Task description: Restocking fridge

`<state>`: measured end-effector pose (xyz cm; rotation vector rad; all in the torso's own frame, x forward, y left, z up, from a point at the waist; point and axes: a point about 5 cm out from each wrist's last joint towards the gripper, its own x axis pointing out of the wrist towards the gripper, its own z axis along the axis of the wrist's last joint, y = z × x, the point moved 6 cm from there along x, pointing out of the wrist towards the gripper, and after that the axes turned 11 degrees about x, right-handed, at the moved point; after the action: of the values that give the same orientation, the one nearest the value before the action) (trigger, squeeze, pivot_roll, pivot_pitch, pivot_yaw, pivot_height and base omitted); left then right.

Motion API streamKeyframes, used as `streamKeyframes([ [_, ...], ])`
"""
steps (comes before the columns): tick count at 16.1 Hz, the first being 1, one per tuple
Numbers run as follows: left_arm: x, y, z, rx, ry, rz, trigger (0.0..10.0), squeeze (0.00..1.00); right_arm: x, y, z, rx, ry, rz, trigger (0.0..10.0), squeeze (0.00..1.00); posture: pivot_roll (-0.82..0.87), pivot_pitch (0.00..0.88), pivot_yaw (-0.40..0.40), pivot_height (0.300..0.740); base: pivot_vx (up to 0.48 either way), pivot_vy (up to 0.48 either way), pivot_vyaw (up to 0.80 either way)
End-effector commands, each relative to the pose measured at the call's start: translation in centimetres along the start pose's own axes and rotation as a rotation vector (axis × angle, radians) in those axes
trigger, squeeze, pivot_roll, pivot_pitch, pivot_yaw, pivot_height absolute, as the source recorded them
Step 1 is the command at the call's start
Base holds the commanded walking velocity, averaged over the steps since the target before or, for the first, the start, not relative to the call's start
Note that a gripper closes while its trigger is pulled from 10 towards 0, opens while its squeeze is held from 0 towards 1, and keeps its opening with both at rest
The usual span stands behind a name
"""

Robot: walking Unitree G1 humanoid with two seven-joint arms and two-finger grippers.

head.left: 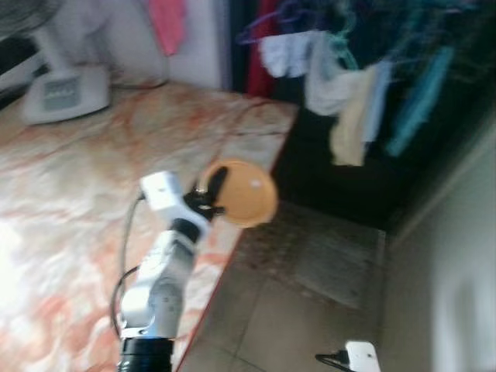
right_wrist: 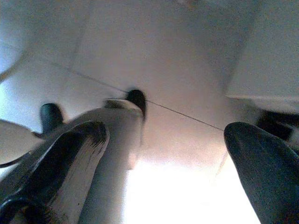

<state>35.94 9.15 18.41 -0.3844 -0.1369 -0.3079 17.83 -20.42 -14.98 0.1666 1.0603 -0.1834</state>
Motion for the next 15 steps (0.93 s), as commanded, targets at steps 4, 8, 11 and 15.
streamKeyframes([
  [4,-0.1,0.3,0.3,0.024,-0.008,0.004,10.0,0.0,-0.1,0.1,-0.9,0.001,0.026,0.001,10.0,0.0,0.01,0.11,0.034,0.74,0.0,0.0,-0.8],
  [8,-0.1,-0.1,0.1,0.069,0.0,-0.019,10.0,0.0,-0.1,0.1,-0.9,0.003,0.027,0.001,10.0,0.0,0.01,0.112,0.033,0.74,0.0,0.0,-0.8],
  [11,-0.2,-0.5,-0.4,0.1,0.019,-0.036,10.0,0.0,-0.1,0.1,-0.9,0.0,0.026,0.001,10.0,0.0,0.01,0.113,0.033,0.74,0.0,-0.262,-0.53],
  [15,-0.1,-0.6,-0.4,0.115,0.018,-0.051,10.0,0.0,-0.1,0.3,-0.9,0.001,0.025,0.005,10.0,0.0,0.01,0.1,0.039,0.74,0.0,0.0,-0.4],
])
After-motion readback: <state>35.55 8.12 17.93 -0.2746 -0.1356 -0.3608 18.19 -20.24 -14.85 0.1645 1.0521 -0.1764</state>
